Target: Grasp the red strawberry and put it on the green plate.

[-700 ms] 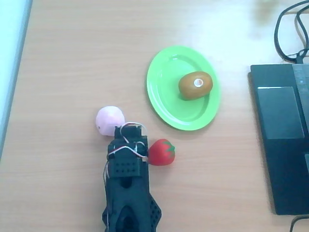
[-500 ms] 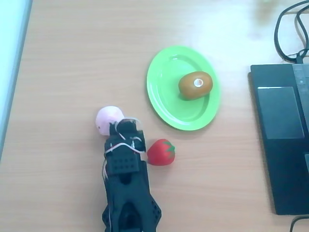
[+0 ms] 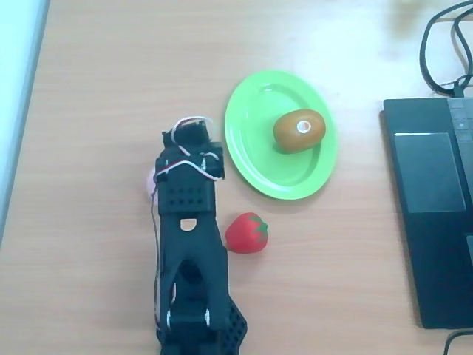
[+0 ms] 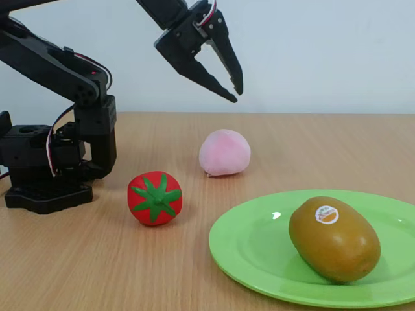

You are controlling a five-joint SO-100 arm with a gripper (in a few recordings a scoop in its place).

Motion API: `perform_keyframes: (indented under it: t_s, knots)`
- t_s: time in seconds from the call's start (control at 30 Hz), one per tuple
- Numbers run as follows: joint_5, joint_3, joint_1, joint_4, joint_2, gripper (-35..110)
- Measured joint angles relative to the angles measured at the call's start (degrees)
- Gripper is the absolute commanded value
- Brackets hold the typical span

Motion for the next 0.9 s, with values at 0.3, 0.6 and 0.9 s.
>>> perform_keyframes:
  t_s: [0.3,0.6,0.9]
  knots:
    - [-68.3,-7.5,11.3,21.4,-2.1,36]
    - [-113.5,-7.6,26.6,26.0,-1.6,45]
    - [-120.8,0.6,30.6,20.5,-4.0,44]
